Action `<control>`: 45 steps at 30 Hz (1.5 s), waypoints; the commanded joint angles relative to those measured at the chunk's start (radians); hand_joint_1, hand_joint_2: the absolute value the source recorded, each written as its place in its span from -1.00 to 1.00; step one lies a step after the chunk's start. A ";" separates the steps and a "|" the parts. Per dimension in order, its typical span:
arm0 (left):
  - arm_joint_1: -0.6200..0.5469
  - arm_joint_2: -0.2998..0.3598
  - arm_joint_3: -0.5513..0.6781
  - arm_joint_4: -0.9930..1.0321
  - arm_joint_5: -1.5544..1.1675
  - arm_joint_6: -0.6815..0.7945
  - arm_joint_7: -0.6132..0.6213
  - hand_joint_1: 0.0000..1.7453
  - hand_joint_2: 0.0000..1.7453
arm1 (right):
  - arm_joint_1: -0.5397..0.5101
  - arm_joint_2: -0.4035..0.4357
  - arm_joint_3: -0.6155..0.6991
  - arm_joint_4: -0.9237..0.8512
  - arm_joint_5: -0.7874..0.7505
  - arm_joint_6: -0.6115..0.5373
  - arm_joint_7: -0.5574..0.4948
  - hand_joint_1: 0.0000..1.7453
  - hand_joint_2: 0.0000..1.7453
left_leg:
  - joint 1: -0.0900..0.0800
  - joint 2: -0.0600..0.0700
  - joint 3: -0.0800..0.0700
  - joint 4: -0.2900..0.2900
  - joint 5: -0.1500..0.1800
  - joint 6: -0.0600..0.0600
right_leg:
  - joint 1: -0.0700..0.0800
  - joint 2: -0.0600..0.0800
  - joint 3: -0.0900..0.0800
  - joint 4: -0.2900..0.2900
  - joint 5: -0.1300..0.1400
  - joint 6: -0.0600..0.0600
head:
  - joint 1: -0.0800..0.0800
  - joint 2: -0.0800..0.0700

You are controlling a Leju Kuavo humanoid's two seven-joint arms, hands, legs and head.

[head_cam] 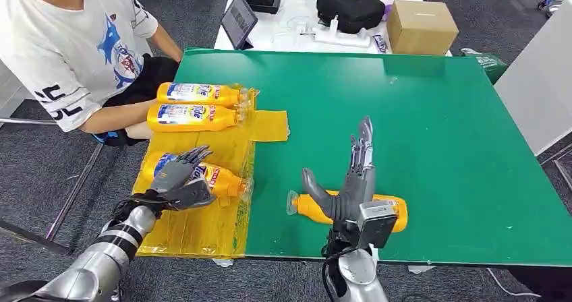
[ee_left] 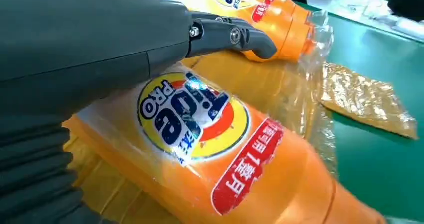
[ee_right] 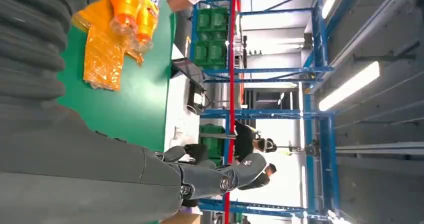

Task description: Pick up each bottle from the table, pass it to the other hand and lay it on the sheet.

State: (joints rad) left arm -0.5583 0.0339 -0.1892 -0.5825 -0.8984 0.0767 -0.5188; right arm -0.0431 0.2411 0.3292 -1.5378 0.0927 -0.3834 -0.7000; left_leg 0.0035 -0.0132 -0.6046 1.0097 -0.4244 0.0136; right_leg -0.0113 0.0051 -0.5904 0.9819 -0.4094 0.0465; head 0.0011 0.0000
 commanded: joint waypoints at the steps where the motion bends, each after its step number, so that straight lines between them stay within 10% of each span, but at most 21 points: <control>1: 0.094 -0.027 0.090 -0.059 0.204 -0.049 -0.046 -1.00 -1.00 | -0.037 0.006 -0.036 0.116 0.009 0.009 0.002 -1.00 1.00 | 0.000 0.004 0.003 -0.002 -0.001 0.000 | 0.000 0.003 0.002 -0.001 0.000 -0.001 | 0.000 0.000; 8: 0.145 -0.117 0.237 -0.211 0.403 0.033 -0.110 -1.00 -1.00 | -0.041 -0.014 -0.011 0.136 0.072 0.016 0.033 -1.00 1.00 | 0.000 0.002 0.000 -0.001 0.000 0.000 | 0.000 0.001 -0.001 -0.001 0.000 -0.001 | 0.000 0.000; 9: 0.166 -0.156 0.290 -0.287 0.492 0.058 -0.131 -1.00 1.00 | -0.043 -0.027 0.002 0.145 0.121 0.015 0.073 -1.00 1.00 | 0.000 0.003 0.000 -0.001 -0.001 0.000 | 0.001 0.001 -0.001 -0.002 0.000 -0.001 | 0.000 0.000; 21: 0.461 -0.228 0.174 -0.939 0.642 0.464 -0.179 -1.00 1.00 | -0.004 -0.332 0.004 0.092 0.601 0.152 0.466 -1.00 1.00 | 0.000 0.003 -0.005 0.001 -0.003 0.000 | 0.001 0.000 -0.004 -0.002 -0.001 0.000 | -0.001 0.000; 33: 0.556 -0.300 0.110 -0.809 0.703 0.276 -0.162 -1.00 1.00 | 0.137 -0.480 -0.081 -0.091 0.687 0.285 0.573 -1.00 1.00 | -0.002 -0.001 -0.007 0.000 -0.004 0.001 | -0.001 -0.005 -0.007 -0.003 -0.003 0.000 | -0.001 0.000; 45: 0.494 -0.293 0.102 -0.704 0.707 0.227 -0.142 -1.00 1.00 | 0.031 -0.528 -0.059 0.128 0.661 0.384 0.648 -1.00 1.00 | -0.001 0.004 -0.007 0.000 -0.003 0.001 | 0.000 0.001 -0.008 -0.004 0.000 0.000 | -0.001 0.000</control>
State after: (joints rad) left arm -0.0102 -0.2579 -0.0652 -1.4088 -0.1984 0.3204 -0.6702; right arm 0.0755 -0.2552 0.2716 -1.5949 0.7584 -0.0278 -0.0759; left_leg 0.0023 -0.0094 -0.6171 1.0105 -0.4267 0.0150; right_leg -0.0121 0.0060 -0.6041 0.9804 -0.4089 0.0474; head 0.0004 0.0000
